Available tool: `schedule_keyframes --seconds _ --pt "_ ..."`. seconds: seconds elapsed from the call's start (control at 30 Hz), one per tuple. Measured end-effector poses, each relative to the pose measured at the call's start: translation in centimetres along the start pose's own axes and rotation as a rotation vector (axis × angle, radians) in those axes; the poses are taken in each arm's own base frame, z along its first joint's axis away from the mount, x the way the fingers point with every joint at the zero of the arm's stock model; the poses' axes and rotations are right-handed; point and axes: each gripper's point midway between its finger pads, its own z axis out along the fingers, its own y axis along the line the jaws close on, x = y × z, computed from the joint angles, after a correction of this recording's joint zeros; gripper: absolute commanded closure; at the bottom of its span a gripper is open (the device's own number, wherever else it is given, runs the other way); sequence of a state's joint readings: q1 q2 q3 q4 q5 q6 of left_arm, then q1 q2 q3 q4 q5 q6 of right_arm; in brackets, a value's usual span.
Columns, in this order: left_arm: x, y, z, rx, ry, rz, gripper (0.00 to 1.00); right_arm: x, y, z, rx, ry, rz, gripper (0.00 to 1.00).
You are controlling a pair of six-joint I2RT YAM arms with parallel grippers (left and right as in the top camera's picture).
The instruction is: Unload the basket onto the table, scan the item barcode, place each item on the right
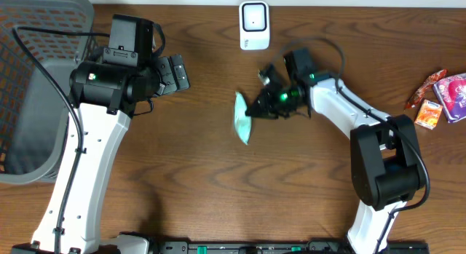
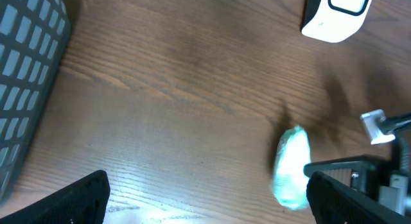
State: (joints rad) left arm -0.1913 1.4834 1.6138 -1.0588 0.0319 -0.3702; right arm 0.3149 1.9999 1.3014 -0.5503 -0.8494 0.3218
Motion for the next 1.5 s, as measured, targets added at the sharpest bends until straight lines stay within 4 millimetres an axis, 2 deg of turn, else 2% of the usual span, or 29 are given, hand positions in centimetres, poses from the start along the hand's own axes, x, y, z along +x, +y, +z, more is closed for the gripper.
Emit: schedule_keyframes --seconds 0.13,0.27,0.4,0.47,0.5,0.53,0.57,0.67,0.77,0.83,0.97,1.07,1.27,1.3,1.4,1.5 --pt "0.0 0.0 0.0 0.0 0.0 0.0 0.02 1.9 -3.2 0.1 -0.038 0.006 0.119 0.99" --pt "0.0 0.0 0.0 0.0 0.0 0.0 0.02 2.1 -6.0 -1.6 -0.02 -0.022 0.236 0.99" --pt "0.0 0.0 0.0 0.0 0.0 0.0 0.02 2.0 -7.0 -2.6 -0.003 -0.037 0.286 0.88" --pt "0.0 0.0 0.0 0.0 0.0 0.0 0.02 1.8 -6.5 -2.7 0.004 -0.039 0.27 0.75" --pt "0.0 0.0 0.0 0.0 0.0 0.0 0.02 1.5 -5.8 -2.8 0.011 -0.047 0.244 0.65" --pt "0.0 0.0 0.0 0.0 0.0 0.0 0.02 1.2 -5.1 -2.9 0.019 -0.057 0.218 0.48" --pt "0.0 0.0 0.0 0.0 0.0 0.0 0.02 0.5 -3.3 -3.1 0.031 -0.078 0.153 0.46" --pt "0.0 0.0 0.0 0.0 0.0 0.0 0.02 -0.4 0.2 -2.7 0.071 -0.114 0.034 0.4" --pt "0.0 0.0 0.0 0.0 0.0 0.0 0.02 -0.7 3.8 -0.7 0.12 -0.142 -0.087 0.43" --pt "0.0 0.0 0.0 0.0 0.0 0.0 0.02 0.1 4.7 1.1 0.18 -0.14 -0.115 0.42" --pt "0.0 0.0 0.0 0.0 0.0 0.0 0.02 1.2 4.6 3.5 0.325 -0.171 -0.126 0.39" --pt "0.0 0.0 0.0 0.0 0.0 0.0 0.02 1.4 3.7 4.5 0.43 -0.21 -0.121 0.38" --pt "0.0 0.0 0.0 0.0 0.0 0.0 0.02 1.8 0.0 5.8 0.644 -0.238 -0.142 0.4" --pt "0.0 0.0 0.0 0.0 0.0 0.0 0.02 2.0 -0.4 5.7 0.674 -0.237 -0.146 0.43" --pt "0.0 0.0 0.0 0.0 0.0 0.0 0.02 3.4 -2.8 4.2 0.826 -0.202 -0.132 0.42" --pt "0.0 0.0 0.0 0.0 0.0 0.0 0.02 4.0 -4.4 2.5 0.933 -0.192 -0.12 0.39"
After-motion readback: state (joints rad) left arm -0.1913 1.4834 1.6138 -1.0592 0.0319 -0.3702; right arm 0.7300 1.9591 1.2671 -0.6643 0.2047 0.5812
